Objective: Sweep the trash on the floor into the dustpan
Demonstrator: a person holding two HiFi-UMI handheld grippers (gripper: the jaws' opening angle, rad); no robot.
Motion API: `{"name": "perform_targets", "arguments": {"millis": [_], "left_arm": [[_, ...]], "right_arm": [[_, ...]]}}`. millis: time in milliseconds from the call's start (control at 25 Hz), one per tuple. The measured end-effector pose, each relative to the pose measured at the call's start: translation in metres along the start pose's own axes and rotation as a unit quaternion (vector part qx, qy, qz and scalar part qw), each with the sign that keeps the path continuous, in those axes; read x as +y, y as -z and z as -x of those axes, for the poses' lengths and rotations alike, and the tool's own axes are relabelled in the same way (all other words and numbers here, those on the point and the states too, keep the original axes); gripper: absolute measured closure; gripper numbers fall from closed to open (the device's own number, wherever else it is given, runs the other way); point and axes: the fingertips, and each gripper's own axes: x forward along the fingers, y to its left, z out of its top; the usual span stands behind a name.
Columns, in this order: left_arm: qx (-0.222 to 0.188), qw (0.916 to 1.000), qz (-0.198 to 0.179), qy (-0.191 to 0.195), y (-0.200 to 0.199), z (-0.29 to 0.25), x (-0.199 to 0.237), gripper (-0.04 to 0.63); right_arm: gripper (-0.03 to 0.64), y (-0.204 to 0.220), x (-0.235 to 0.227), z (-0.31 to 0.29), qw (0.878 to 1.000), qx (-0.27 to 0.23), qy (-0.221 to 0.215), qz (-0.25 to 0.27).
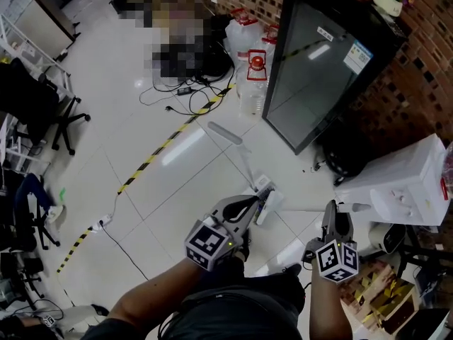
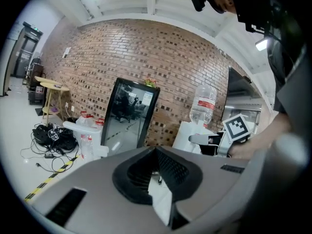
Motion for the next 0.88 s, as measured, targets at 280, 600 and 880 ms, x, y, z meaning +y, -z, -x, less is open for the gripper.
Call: {"name": "perform_targets", "arguments": {"millis": [280, 600, 880], "left_arm": [[-0.024, 0.9992, -0.019, 0.024, -0.042, -0.009, -0.039, 0.584], [-0.057, 0.9968, -0.032, 0.046, -0.096, -0.04, -0.12, 0.584], [-0.074, 0.994, -0.043, 0.068, -0.137, -0.052, -0.183, 0.584]], "right_arm": [[0.485, -0.062, -0.015, 0.059, 0.999, -0.031, -0.005, 0.011], [0.486, -0.145, -0.019, 0.125, 0.993, -0.073, -0.052, 0.076], [0.486, -0.203, -0.045, 0.171, 0.988, -0.104, -0.041, 0.105]]}}
